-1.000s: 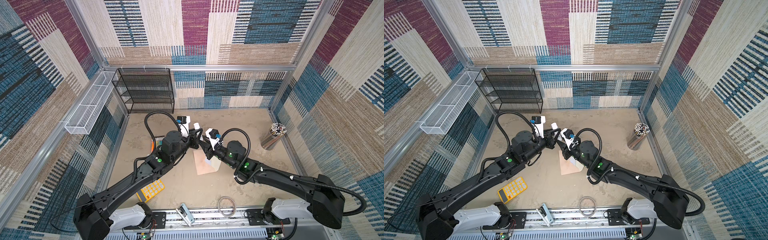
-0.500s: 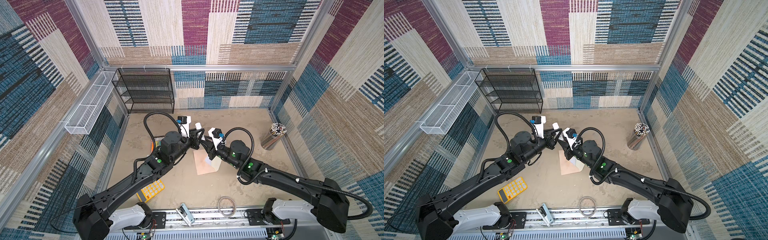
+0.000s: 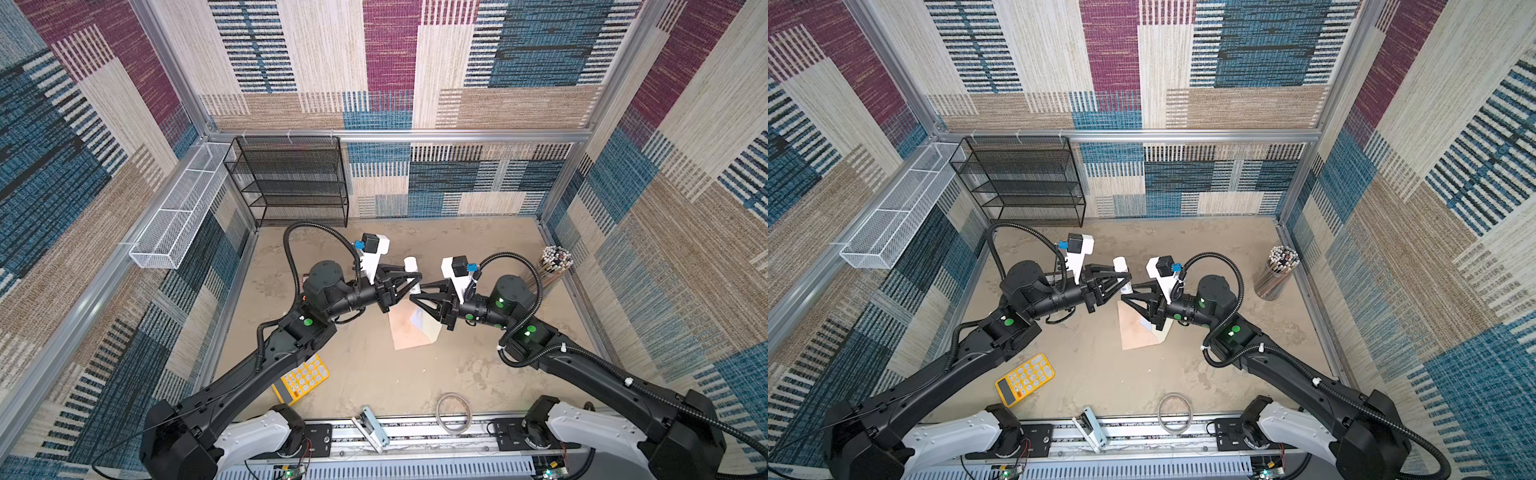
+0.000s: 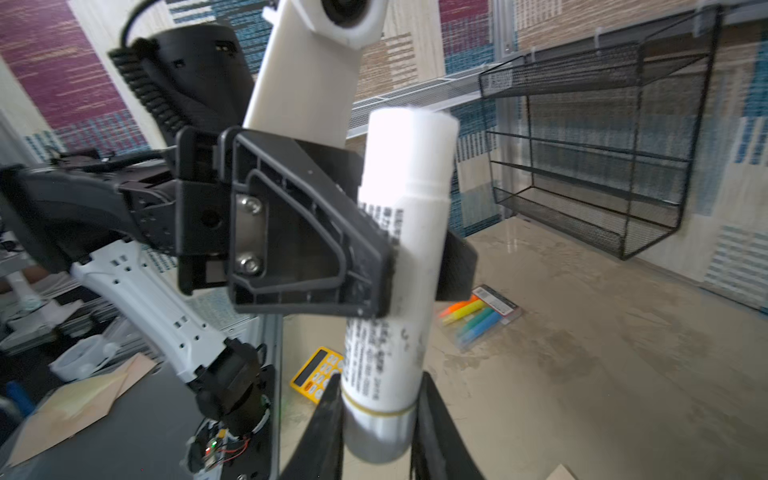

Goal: Place the letter into the envelope and seal it

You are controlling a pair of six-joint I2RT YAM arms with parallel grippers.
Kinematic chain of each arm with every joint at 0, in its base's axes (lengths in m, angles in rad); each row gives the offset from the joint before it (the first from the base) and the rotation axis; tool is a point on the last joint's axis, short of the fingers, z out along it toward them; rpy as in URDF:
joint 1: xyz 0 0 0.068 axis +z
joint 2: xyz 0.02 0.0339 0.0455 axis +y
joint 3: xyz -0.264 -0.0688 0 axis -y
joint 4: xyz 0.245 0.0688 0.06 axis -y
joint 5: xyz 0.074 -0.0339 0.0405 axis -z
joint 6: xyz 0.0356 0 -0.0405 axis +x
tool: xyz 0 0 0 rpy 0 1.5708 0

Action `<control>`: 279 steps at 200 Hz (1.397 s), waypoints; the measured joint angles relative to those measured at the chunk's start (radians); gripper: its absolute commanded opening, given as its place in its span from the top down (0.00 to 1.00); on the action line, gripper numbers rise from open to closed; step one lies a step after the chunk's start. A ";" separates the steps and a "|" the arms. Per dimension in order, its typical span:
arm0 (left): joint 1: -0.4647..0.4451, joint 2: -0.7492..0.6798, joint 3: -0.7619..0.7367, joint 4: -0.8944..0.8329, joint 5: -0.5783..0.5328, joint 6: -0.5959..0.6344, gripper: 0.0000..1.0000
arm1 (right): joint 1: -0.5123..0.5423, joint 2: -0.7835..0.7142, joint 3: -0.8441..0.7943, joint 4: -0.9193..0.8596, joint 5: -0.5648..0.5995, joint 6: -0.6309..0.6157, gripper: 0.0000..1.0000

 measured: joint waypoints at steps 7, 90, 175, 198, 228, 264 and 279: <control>0.002 -0.001 0.002 0.002 0.036 -0.002 1.00 | -0.010 -0.001 0.000 0.003 -0.049 0.011 0.95; -0.005 -0.020 0.029 -0.140 -0.027 0.009 1.00 | -0.023 0.013 -0.013 -0.039 -0.068 -0.114 0.30; -0.006 0.039 0.098 -0.196 -0.514 0.048 1.00 | 0.084 0.002 -0.149 0.105 0.426 -0.140 0.23; -0.009 0.060 0.098 -0.196 -0.572 0.047 1.00 | 0.118 0.025 -0.160 0.158 0.529 -0.140 0.24; -0.010 0.068 0.100 -0.195 -0.610 0.047 1.00 | 0.138 0.053 -0.161 0.205 0.625 -0.148 0.25; -0.010 0.075 0.098 -0.191 -0.631 0.047 1.00 | 0.164 0.089 -0.140 0.221 0.674 -0.178 0.29; -0.011 0.079 0.095 -0.188 -0.632 0.044 1.00 | 0.173 0.102 -0.130 0.227 0.684 -0.191 0.31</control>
